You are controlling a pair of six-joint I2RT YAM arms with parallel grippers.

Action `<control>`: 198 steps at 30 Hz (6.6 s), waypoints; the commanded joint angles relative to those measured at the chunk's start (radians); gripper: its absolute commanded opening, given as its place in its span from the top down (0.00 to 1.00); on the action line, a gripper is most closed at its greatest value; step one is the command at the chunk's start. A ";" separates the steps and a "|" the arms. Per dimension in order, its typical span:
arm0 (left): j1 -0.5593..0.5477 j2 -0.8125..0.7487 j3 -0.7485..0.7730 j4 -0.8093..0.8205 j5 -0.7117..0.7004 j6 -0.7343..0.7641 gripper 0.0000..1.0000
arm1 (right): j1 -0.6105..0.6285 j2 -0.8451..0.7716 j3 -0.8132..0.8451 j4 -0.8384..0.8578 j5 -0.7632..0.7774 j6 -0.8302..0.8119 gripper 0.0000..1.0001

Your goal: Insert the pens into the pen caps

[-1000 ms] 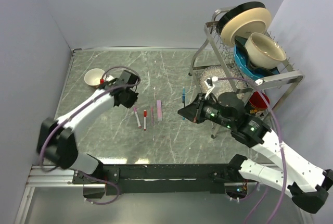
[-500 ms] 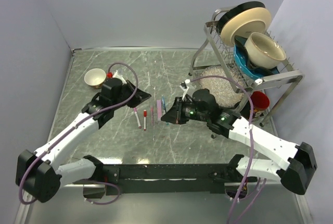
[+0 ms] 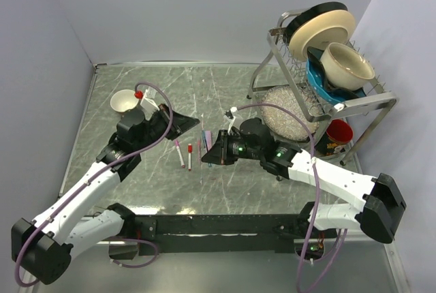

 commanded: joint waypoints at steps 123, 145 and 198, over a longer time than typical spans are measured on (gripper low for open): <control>-0.003 -0.080 0.017 -0.040 -0.104 0.031 0.99 | 0.076 0.015 0.102 0.012 0.061 0.010 1.00; -0.003 -0.150 -0.040 -0.028 0.044 0.050 0.99 | 0.074 0.020 0.145 -0.011 0.082 -0.008 1.00; -0.006 -0.108 0.319 -0.137 0.146 0.225 0.30 | 0.172 -0.101 0.270 -0.065 0.201 -0.245 1.00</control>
